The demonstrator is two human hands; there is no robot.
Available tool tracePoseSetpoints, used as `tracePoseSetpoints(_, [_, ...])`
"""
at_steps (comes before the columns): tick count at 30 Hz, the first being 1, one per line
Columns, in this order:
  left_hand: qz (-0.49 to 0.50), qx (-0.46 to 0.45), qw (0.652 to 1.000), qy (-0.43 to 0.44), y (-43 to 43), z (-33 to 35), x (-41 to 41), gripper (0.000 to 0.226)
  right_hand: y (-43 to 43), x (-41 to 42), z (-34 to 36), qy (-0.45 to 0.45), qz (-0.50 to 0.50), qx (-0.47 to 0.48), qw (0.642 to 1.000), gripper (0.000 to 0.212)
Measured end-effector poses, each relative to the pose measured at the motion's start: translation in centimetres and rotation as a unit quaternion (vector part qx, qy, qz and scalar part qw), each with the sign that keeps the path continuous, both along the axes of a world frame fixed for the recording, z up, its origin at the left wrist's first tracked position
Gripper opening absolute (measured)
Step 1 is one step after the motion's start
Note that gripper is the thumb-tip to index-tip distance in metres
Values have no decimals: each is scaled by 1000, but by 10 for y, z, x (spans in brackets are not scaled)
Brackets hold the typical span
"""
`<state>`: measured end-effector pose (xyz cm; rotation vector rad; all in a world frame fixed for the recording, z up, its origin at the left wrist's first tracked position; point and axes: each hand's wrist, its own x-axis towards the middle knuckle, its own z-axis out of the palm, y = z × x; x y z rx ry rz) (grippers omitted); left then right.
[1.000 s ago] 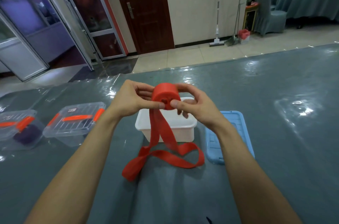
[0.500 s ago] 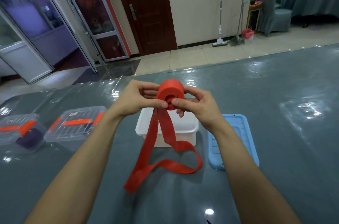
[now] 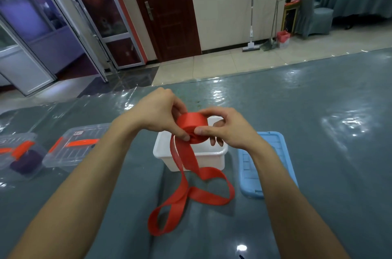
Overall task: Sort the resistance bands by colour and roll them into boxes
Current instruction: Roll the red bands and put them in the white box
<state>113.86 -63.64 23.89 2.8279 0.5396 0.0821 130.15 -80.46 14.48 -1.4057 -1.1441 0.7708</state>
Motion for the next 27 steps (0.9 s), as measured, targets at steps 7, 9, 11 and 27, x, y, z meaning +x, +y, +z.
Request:
tracePoseSetpoints(7, [-25, -3, 999, 32, 6, 4, 2, 51, 1, -4, 3, -60, 23, -44, 997, 50])
tracePoseSetpoints(9, [-28, 3, 999, 42, 7, 2, 4, 55, 3, -4, 0, -73, 21, -43, 996, 49])
tracePoseSetpoints(11, [-25, -12, 1000, 12, 7, -1, 4, 61, 4, -3, -3, -61, -1, -11, 998, 45])
tracePoseSetpoints(27, [11, -395, 873, -286, -1, -30, 5, 62, 8, -5, -14, 320, -14, 187, 929, 43])
